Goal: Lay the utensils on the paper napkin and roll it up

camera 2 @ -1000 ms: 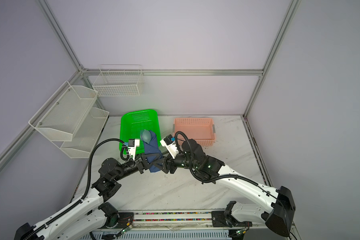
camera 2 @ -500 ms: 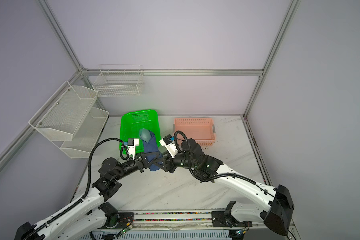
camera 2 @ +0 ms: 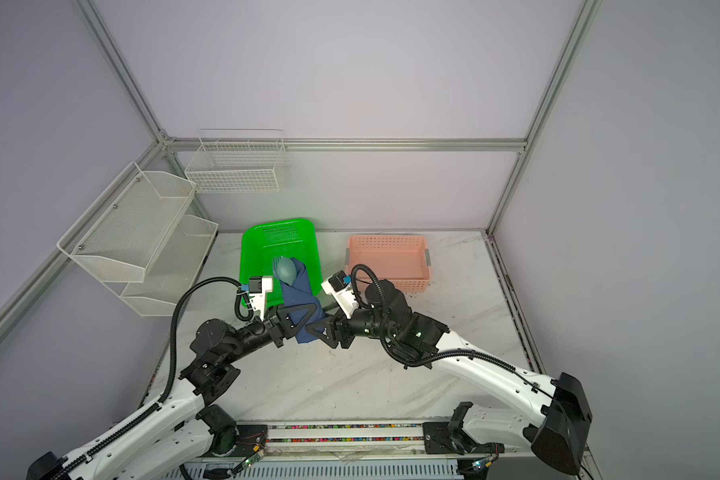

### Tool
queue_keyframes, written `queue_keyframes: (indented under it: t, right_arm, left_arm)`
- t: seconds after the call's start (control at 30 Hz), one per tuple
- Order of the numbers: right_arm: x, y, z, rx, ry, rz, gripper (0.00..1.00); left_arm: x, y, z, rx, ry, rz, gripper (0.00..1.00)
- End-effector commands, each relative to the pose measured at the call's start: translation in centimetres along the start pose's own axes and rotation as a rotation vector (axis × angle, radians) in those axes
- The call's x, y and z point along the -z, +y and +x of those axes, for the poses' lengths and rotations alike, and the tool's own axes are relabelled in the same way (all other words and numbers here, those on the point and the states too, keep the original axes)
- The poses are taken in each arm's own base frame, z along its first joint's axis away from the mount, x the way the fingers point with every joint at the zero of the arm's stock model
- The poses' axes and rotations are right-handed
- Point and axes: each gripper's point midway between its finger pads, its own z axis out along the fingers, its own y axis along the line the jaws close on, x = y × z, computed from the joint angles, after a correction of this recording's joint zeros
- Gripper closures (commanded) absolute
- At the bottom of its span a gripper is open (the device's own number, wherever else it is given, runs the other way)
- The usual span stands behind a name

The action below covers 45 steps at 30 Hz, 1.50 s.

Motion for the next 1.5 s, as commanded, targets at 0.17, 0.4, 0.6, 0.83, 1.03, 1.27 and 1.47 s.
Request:
queue_keyframes:
  t: [0.17,0.4,0.6,0.83,1.03,1.27,1.47]
  right_arm:
    - [-0.9,1.4,1.1,0.013,0.014,-0.139,0.49]
    - [-1.2,2.0,1.1,0.009,0.013,-0.19,0.81]
    - [-0.6,2.4,0.7,0.005,-0.011,-0.219,0.94]
    - [-0.1,3.3,0.4,0.012,-0.015,-0.26,1.0]
    - [0.3,4.2,-0.1,0.023,-0.023,-0.299,1.0]
    - [0.6,4.9,-0.5,0.032,-0.023,-0.327,1.0]
    - [0.3,4.6,0.0,0.037,0.013,-0.322,1.0]
  left_arm:
    - [-0.4,-4.5,-2.9,-0.055,-0.049,0.14,1.0]
    - [-0.2,-5.0,-3.0,-0.052,-0.057,0.164,1.0]
    - [0.0,-5.5,-3.2,-0.051,-0.067,0.184,0.99]
    - [-0.1,-6.0,-3.5,-0.05,-0.072,0.205,0.87]
    - [0.0,-6.5,-3.9,-0.065,-0.086,0.219,0.64]
    - [-0.3,-6.8,-4.1,-0.072,-0.08,0.231,0.52]
    - [-0.2,-7.6,-4.8,-0.114,-0.081,0.224,0.51]
